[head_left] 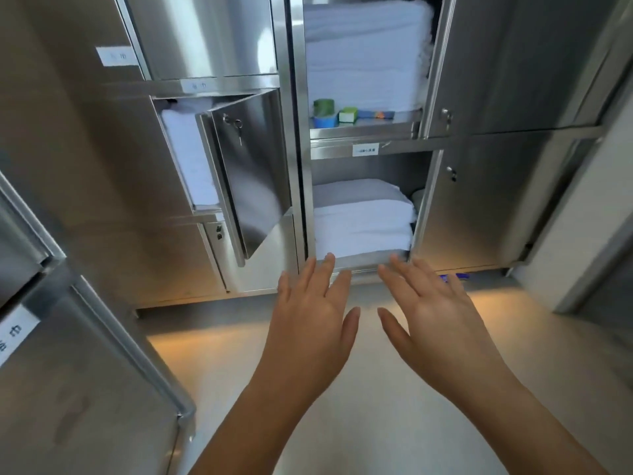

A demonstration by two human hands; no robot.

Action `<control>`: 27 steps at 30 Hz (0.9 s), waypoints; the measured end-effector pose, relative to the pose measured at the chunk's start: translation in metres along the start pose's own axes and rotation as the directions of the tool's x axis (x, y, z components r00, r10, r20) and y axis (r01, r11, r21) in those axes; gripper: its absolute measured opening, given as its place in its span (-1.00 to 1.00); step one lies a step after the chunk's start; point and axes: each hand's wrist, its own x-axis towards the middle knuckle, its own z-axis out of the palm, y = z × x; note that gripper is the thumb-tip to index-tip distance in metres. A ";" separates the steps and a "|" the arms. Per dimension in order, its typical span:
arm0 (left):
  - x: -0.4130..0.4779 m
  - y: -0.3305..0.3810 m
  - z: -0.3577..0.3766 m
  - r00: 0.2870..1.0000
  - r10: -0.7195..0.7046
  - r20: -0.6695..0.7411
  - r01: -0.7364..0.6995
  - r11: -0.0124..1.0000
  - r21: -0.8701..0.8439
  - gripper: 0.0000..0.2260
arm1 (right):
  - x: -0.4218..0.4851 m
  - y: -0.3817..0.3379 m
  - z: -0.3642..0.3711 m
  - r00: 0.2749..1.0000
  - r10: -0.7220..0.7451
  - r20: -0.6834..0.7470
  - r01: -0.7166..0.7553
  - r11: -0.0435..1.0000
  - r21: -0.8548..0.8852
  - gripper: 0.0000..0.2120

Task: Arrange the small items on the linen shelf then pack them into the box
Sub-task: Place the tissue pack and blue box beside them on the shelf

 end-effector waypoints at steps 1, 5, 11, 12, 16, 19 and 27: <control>0.014 -0.011 0.003 1.000 0.011 0.009 -0.011 1.000 0.004 -0.53 | 0.015 -0.001 0.005 1.000 0.017 0.015 -0.017 1.000 0.005 -0.51; 0.071 -0.046 0.009 0.997 0.071 -0.015 -0.072 0.997 -0.033 -0.53 | 0.072 -0.001 0.022 0.998 0.068 -0.002 -0.068 0.998 -0.014 -0.52; 0.138 -0.082 0.035 0.995 0.097 0.028 -0.096 0.994 -0.051 -0.52 | 0.139 0.002 0.062 0.994 0.077 -0.078 -0.081 0.995 -0.058 -0.51; 0.146 -0.085 0.040 0.994 0.100 0.042 -0.098 0.994 -0.056 -0.52 | 0.147 0.005 0.069 0.995 0.073 -0.072 -0.077 0.995 -0.059 -0.50; 0.187 -0.093 0.061 0.991 0.112 0.077 -0.108 0.993 -0.054 -0.52 | 0.183 0.025 0.092 0.994 0.091 -0.065 -0.095 0.994 -0.051 -0.49; 0.228 -0.090 0.081 0.992 0.112 0.057 -0.109 0.993 -0.054 -0.52 | 0.210 0.052 0.108 0.993 0.111 -0.045 -0.113 0.993 -0.036 -0.49; 0.362 -0.045 0.133 0.983 0.167 -0.079 -0.173 0.981 -0.086 -0.51 | 0.299 0.170 0.137 0.994 0.106 -0.011 -0.106 0.994 -0.036 -0.48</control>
